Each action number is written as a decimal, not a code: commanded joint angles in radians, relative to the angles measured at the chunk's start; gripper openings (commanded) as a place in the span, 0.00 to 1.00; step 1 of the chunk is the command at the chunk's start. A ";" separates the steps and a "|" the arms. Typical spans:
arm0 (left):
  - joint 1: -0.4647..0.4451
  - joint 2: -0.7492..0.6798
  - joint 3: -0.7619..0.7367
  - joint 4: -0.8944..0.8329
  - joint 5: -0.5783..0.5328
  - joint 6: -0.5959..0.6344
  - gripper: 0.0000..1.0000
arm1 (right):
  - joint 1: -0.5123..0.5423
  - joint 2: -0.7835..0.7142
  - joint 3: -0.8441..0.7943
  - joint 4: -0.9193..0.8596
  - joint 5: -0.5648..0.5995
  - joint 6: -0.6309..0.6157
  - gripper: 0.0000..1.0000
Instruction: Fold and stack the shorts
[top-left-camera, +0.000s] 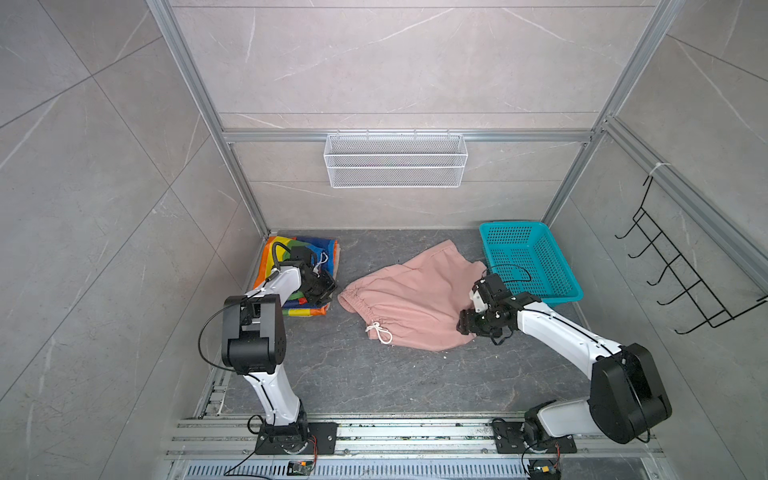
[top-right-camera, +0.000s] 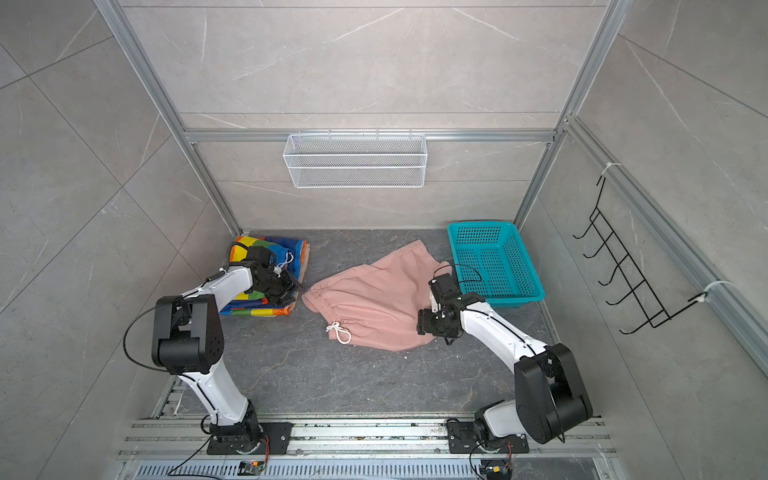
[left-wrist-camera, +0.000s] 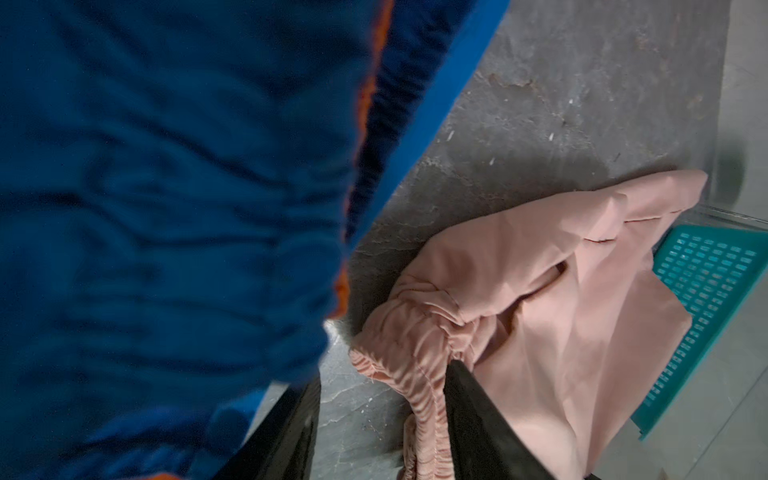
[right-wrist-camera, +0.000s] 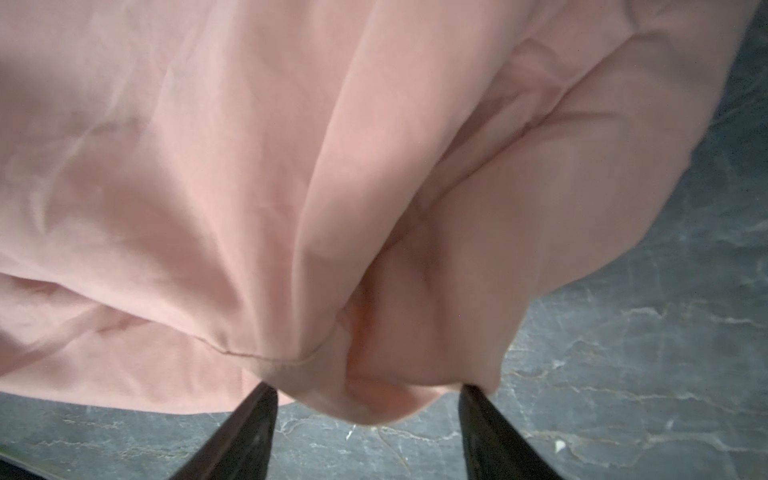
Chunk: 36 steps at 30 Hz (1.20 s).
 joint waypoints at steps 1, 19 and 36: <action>-0.011 0.015 -0.009 0.068 -0.024 -0.010 0.51 | -0.001 0.008 0.016 -0.009 -0.019 0.002 0.81; -0.061 0.028 -0.178 0.375 0.047 -0.085 0.28 | 0.000 0.022 0.022 0.000 -0.037 0.004 0.94; -0.077 -0.276 -0.040 0.214 0.032 -0.074 0.00 | -0.051 0.085 0.387 -0.151 0.068 0.011 0.99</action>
